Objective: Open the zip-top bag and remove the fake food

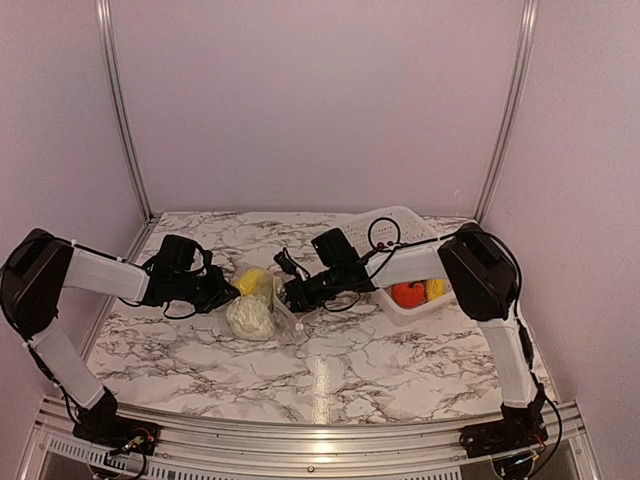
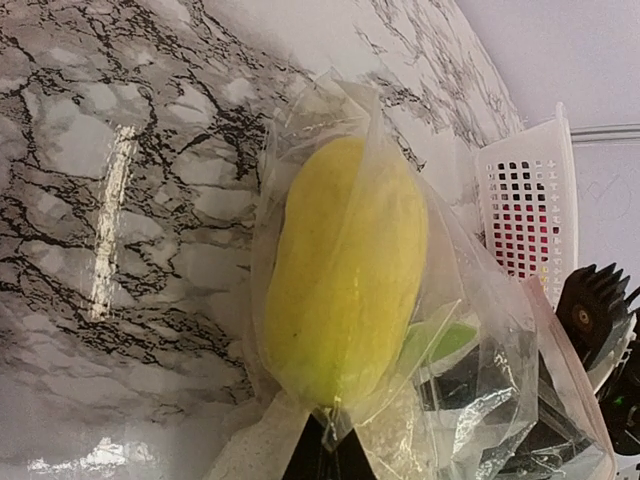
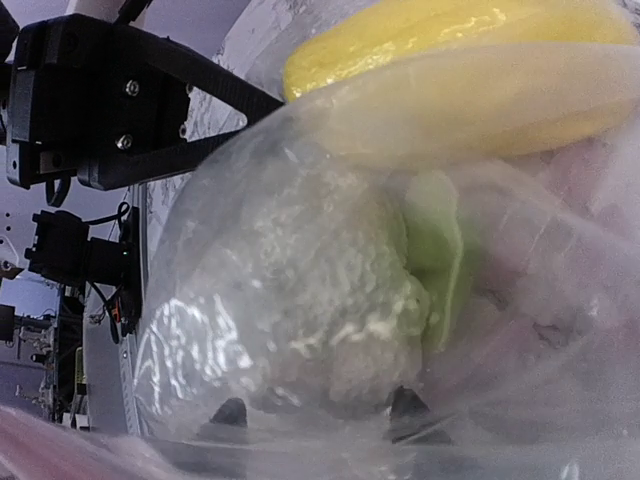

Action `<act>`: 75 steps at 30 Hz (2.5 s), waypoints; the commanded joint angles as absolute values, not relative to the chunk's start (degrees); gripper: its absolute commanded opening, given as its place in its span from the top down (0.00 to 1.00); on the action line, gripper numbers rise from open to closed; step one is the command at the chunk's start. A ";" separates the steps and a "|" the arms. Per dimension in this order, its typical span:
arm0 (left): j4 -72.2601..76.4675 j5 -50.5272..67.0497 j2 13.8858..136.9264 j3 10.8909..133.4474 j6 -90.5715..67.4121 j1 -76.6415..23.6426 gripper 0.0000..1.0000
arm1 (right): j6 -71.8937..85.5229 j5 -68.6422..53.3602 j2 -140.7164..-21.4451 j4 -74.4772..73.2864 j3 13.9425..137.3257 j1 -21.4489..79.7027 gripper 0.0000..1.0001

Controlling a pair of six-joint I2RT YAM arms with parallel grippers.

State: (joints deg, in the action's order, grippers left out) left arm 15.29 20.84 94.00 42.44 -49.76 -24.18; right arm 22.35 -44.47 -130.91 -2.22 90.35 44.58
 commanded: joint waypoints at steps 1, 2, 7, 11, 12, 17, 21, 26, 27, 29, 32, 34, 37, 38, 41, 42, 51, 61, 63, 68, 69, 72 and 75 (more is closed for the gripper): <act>19.22 22.32 95.94 41.55 -51.59 -24.08 1.00 | 24.28 -52.07 -132.25 3.65 93.24 45.76 0.53; 19.18 22.26 96.09 41.58 -51.59 -24.16 1.00 | 24.57 -53.26 -131.87 4.47 93.18 45.79 0.53; 18.98 22.31 96.76 41.79 -51.25 -24.04 1.00 | 25.18 -59.51 -129.08 10.10 91.14 45.79 0.51; 18.99 22.59 97.09 41.98 -51.17 -24.06 1.00 | 29.63 -60.27 -127.50 17.16 86.93 44.58 0.57; 18.86 22.54 97.06 42.05 -51.16 -24.02 1.00 | 30.24 -57.33 -126.86 16.93 85.90 43.91 0.59; 17.79 22.56 97.42 43.28 -50.59 -24.04 1.00 | 25.54 -37.60 -123.17 6.31 84.47 41.60 0.66; 18.20 22.59 98.01 43.51 -50.57 -24.06 1.00 | 23.12 -32.85 -125.70 0.50 87.38 41.86 0.73; 20.11 22.48 98.48 42.59 -51.65 -24.05 1.00 | 21.20 -27.54 -129.77 -4.93 91.18 43.90 0.77; 20.31 22.53 98.64 42.58 -51.75 -24.04 1.00 | 21.18 -27.36 -130.60 -5.01 91.76 44.36 0.77; 20.31 22.43 98.87 42.73 -51.77 -24.05 1.00 | 20.91 -28.24 -132.25 -5.03 92.98 44.87 0.75; 20.52 22.43 99.38 43.03 -51.93 -24.12 1.00 | 20.02 -31.79 -133.08 -3.72 93.97 45.46 0.65; 21.00 22.48 99.73 42.99 -52.22 -24.09 1.00 | 19.25 -35.79 -133.17 -2.54 94.42 45.74 0.55; 21.58 22.12 100.13 42.84 -52.94 -24.12 1.00 | 19.42 -40.08 -132.61 -0.46 93.95 45.94 0.44; 21.74 21.96 100.26 42.81 -53.14 -24.16 1.00 | 19.35 -41.02 -132.35 0.96 93.95 46.11 0.42; 22.93 21.78 100.66 42.50 -54.14 -24.32 1.00 | 19.83 -42.10 -132.05 1.75 94.97 46.52 0.38; 23.21 21.67 100.80 42.53 -54.28 -24.41 1.00 | 19.86 -42.24 -132.35 1.21 95.89 46.70 0.37; 25.05 21.63 102.26 42.46 -55.83 -25.18 1.00 | 19.54 -46.19 -137.65 -3.73 102.37 48.00 0.28; 26.31 21.33 103.40 42.55 -57.01 -25.97 1.00 | 22.19 -53.39 -138.73 -1.95 103.23 49.04 0.12; 26.48 21.20 103.49 42.59 -57.19 -26.09 1.00 | 22.45 -54.16 -139.66 -2.04 103.59 49.19 0.12; 26.69 21.10 103.58 42.59 -57.48 -26.45 1.00 | 21.81 -53.70 -142.34 -4.75 105.91 49.30 0.33; 26.64 21.15 103.50 42.52 -57.44 -26.50 1.00 | 21.67 -53.70 -142.27 -4.88 106.12 49.31 0.40; 26.15 20.97 102.82 42.07 -57.12 -26.41 1.00 | 21.41 -53.76 -141.12 -5.18 105.87 49.19 0.59; 25.22 21.01 101.50 41.69 -55.60 -26.29 1.00 | 22.07 -53.44 -138.57 -3.92 103.07 48.56 0.87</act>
State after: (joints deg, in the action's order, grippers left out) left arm 26.09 19.90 101.32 42.37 -56.97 -24.58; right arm 22.28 -52.47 -139.96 -6.46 103.79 46.11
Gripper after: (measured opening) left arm 0.003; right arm 0.270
